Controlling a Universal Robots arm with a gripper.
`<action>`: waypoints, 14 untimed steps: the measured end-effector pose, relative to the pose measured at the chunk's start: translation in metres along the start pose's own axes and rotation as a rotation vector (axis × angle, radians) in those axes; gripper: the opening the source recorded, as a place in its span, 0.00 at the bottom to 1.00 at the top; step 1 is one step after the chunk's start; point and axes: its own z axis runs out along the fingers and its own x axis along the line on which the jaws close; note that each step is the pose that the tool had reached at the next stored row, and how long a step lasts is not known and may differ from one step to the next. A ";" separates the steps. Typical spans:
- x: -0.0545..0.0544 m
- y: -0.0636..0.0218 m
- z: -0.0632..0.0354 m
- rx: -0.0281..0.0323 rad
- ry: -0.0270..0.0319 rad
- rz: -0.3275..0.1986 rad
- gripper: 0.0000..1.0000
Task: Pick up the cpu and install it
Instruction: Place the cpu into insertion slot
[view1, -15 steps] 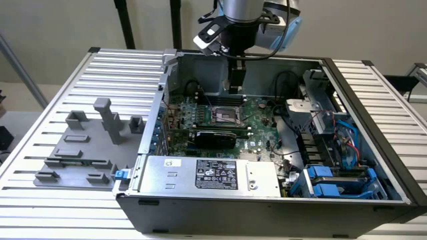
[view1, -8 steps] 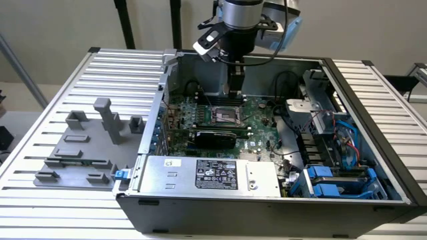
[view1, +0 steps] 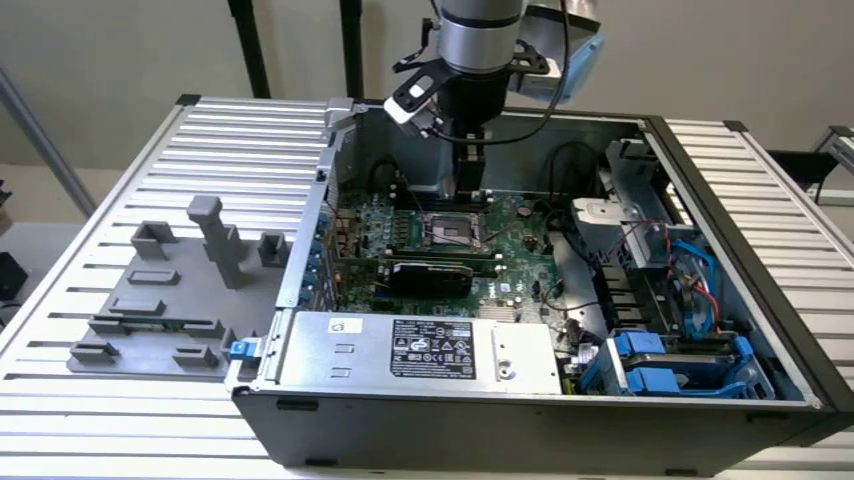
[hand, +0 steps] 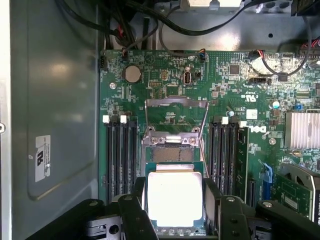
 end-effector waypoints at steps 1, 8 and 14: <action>0.000 -0.0009 0.0018 -0.0007 0.0001 0.000 0.55; -0.001 -0.0050 0.0144 -0.0076 0.0000 0.001 0.55; -0.001 -0.0054 0.0253 -0.0180 0.0001 0.002 0.55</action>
